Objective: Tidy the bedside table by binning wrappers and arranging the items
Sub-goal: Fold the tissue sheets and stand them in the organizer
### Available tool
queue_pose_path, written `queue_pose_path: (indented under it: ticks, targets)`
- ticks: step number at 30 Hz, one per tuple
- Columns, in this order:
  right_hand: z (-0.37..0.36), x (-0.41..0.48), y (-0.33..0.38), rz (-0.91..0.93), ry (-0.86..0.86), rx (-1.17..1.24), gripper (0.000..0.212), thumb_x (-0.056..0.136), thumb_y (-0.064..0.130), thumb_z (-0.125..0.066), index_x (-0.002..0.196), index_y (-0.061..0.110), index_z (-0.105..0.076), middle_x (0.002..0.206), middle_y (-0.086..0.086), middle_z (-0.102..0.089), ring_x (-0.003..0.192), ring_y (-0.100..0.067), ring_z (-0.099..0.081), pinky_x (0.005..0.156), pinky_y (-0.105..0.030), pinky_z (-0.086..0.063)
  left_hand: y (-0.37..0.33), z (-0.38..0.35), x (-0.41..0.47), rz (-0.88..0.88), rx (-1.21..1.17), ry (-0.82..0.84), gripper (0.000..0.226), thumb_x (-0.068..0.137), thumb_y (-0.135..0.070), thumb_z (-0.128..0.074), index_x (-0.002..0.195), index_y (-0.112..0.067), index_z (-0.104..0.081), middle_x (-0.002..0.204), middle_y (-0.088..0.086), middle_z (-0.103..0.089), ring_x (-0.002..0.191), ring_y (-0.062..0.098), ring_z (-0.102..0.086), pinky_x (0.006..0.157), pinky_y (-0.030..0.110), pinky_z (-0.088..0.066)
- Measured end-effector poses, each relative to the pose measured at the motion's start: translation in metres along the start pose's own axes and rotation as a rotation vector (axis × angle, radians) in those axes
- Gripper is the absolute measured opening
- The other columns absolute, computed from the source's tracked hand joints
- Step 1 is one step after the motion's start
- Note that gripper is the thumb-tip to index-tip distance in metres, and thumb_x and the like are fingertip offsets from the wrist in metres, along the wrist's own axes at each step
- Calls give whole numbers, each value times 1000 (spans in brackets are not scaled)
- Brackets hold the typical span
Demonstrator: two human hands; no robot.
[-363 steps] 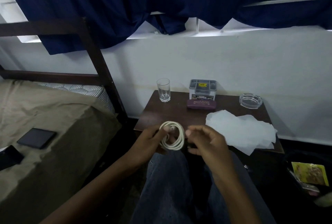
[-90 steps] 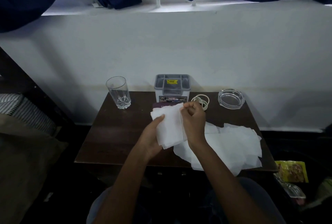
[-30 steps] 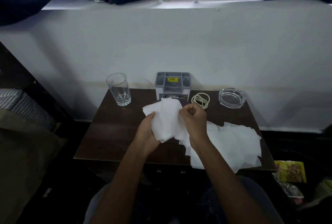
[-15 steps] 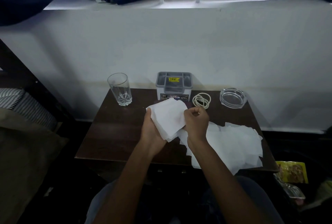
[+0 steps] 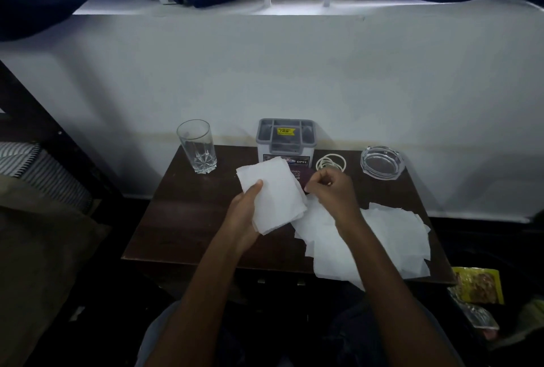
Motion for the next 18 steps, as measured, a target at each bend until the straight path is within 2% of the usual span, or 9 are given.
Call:
queue_pose_path:
  ticks: [2, 4, 6, 8, 10, 12, 15, 18]
  targets:
    - [7, 4, 1, -40, 53, 47, 21, 78, 3, -65, 97, 10, -58, 80, 2, -58, 71, -7, -52, 63, -20, -40, -1, -1, -1, 8, 180, 69, 22, 93, -23, -53, 106, -7, -60, 99, 10, -67, 87, 24, -64, 72, 37, -54]
    - [1, 4, -2, -82, 225, 49, 41, 80, 7, -67, 117, 16, -52, 97, 0, -63, 86, -10, -58, 70, -22, -43, 4, -7, -6, 43, 372, 164, 17, 92, -22, -55, 94, -8, -64, 89, 8, -70, 78, 21, -66, 67, 32, -54]
    - [-15, -3, -10, -114, 432, -17, 53, 79, 7, -69, 125, 22, -49, 112, -6, -64, 97, -17, -61, 76, -28, -46, 16, -14, -11, 112, 526, 279, 14, 91, -19, -56, 86, -9, -66, 76, 3, -72, 66, 15, -67, 63, 26, -53]
    - [-34, -13, -20, -124, 618, -127, 50, 76, 3, -71, 119, 23, -54, 113, -11, -64, 101, -23, -62, 85, -35, -49, 27, -20, -17, 180, 644, 373, 14, 90, -18, -57, 84, -10, -66, 69, -1, -72, 60, 10, -66, 57, 21, -52]
    - [-48, -20, -27, -101, 735, -234, 38, 75, 1, -71, 110, 12, -62, 106, -11, -66, 97, -22, -63, 87, -34, -49, 33, -22, -17, 218, 710, 430, 13, 90, -20, -58, 85, -12, -67, 73, 0, -71, 62, 9, -66, 57, 20, -51]
    - [-53, -17, -27, -83, 752, -254, 27, 74, 0, -71, 101, 5, -66, 97, -11, -66, 90, -20, -63, 80, -31, -49, 32, -19, -14, 236, 756, 436, 14, 90, -21, -58, 84, -12, -67, 76, 0, -70, 63, 9, -66, 60, 20, -50]
    - [-53, -9, -23, -83, 732, -231, 16, 74, 1, -70, 85, 12, -66, 89, -9, -62, 81, -17, -58, 66, -25, -45, 30, -14, -7, 251, 793, 423, 15, 89, -21, -59, 82, -12, -67, 71, -2, -70, 62, 9, -64, 59, 19, -50]
    - [-58, -6, -23, -85, 753, -204, 17, 73, -1, -69, 82, 13, -65, 86, -7, -63, 80, -16, -58, 68, -26, -45, 27, -12, 0, 239, 792, 404, 14, 89, -20, -59, 82, -11, -67, 73, 1, -69, 65, 12, -63, 63, 21, -49]
Point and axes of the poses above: each hand's wrist, its own x-axis towards the middle knuckle, its own z-axis out of the back of the hand, y = z × x, the point moved 10 cm from there along x, towards the middle knuckle
